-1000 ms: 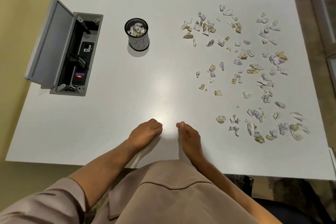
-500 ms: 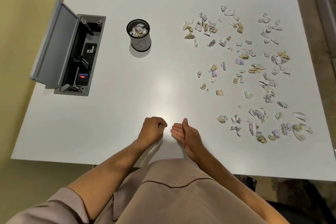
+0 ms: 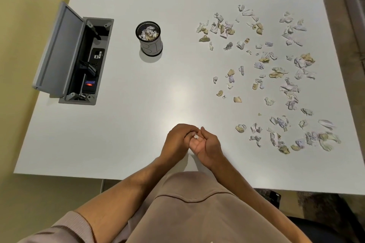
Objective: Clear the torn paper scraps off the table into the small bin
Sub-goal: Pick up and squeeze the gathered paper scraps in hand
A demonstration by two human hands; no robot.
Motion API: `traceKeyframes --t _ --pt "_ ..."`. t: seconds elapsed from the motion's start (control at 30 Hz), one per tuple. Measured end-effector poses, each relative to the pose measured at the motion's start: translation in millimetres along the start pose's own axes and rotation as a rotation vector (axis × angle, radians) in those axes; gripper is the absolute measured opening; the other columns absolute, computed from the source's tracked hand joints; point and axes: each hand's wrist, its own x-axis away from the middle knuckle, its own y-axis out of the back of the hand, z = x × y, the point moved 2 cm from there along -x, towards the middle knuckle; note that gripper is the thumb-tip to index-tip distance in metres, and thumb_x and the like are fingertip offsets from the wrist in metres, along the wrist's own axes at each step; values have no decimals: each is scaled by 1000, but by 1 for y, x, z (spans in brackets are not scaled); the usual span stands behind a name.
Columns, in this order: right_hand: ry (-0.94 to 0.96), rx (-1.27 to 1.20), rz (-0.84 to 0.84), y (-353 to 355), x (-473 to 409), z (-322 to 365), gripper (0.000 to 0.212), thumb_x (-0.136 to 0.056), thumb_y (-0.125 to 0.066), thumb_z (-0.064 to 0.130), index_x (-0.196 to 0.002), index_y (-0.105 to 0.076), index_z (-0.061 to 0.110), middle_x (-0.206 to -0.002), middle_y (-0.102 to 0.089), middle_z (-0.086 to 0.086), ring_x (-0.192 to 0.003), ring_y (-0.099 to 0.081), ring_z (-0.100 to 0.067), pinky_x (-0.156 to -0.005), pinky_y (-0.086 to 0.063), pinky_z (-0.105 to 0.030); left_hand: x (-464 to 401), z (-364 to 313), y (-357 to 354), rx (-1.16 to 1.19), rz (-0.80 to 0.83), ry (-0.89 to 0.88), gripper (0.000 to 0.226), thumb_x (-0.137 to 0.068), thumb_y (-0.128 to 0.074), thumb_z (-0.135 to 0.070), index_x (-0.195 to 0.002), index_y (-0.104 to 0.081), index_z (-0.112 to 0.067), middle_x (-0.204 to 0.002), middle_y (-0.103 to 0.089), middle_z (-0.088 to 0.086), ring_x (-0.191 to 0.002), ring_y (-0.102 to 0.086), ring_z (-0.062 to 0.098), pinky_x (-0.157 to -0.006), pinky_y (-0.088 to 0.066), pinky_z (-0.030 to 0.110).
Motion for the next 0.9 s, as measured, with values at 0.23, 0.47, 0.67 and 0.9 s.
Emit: traceKeyframes --t 0.23,0.47,0.67,0.9 --pt "31 165 22 6 -2 8 43 -103 -39 23 -119 -55 -14 -119 -62 -30 -112 -62 -38 -100 -47 -45 6 22 6 -15 -210 -65 18 -93 -61 -6 -101 -75 -15 -105 -72 -11 -105 -53 -11 -95 -39 11" --pt "57 207 -33 18 9 21 38 -103 -40 25 -109 -60 -8 -113 -64 -25 -105 -64 -36 -91 -55 -43 26 80 1 -411 -127 151 43 -97 -50 -30 -134 -56 -10 -147 -48 7 -143 -33 31 -114 -31 43" --pt "55 235 -43 29 15 23 39 -103 -39 24 -105 -61 -8 -109 -66 -25 -102 -66 -35 -86 -56 -41 45 99 -7 -615 93 197 67 -98 -22 -48 -152 -25 -8 -162 -13 9 -151 -6 31 -121 -8 47" --pt "18 301 -24 33 24 25 38 -104 -38 26 -108 -61 -4 -111 -66 -21 -107 -63 -35 -95 -52 -44 56 98 -40 -723 214 206 81 -99 -18 -61 -152 14 -9 -159 25 9 -143 33 18 -116 22 43"
